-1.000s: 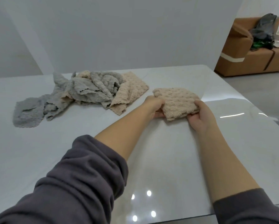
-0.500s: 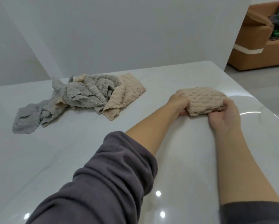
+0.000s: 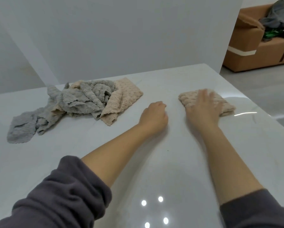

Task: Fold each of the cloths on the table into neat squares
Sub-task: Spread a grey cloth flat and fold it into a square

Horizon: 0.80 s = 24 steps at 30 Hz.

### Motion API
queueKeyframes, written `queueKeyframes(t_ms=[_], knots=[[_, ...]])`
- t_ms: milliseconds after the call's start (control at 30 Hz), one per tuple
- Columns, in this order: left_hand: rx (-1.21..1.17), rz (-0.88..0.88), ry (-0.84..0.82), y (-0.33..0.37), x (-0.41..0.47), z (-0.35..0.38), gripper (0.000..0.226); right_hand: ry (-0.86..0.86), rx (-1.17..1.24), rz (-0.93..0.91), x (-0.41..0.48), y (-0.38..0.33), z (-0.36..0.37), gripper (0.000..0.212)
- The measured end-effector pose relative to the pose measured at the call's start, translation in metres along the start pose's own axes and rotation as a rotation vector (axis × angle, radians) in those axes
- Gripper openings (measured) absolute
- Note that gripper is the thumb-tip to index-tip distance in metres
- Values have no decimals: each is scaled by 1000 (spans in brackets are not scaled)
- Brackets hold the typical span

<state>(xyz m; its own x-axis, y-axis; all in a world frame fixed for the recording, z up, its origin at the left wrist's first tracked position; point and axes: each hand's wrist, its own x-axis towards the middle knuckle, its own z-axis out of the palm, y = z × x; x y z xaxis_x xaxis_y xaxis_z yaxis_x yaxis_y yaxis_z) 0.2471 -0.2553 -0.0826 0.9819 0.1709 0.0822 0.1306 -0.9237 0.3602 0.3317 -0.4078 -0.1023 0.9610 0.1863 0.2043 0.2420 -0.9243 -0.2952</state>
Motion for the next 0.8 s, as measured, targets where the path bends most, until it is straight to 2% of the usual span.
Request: queueKeyframes(t_ms=[100, 300, 433, 533, 600, 700, 800], knots=[[106, -37, 78, -45, -23, -10, 48, -110, -134, -91, 9, -11, 22, 60], [-61, -146, 81, -99, -55, -23, 46, -130, -208, 81, 26, 12, 15, 60], [-105, -121, 106, -118, -69, -25, 46, -104, -183, 57, 21, 8, 13, 60], [-199, -112, 223, -137, -80, -38, 31, -84, -88, -100, 8, -20, 11, 59], [-236, -153, 335, -158, -87, -54, 19, -167, -10, -258, -6, -54, 13, 59], [-134, -226, 469, -197, -97, -78, 19, -297, 80, -471, -33, -111, 20, 59], [-48, -267, 547, -237, -109, -97, 19, -341, 110, -626, -57, -170, 31, 60]])
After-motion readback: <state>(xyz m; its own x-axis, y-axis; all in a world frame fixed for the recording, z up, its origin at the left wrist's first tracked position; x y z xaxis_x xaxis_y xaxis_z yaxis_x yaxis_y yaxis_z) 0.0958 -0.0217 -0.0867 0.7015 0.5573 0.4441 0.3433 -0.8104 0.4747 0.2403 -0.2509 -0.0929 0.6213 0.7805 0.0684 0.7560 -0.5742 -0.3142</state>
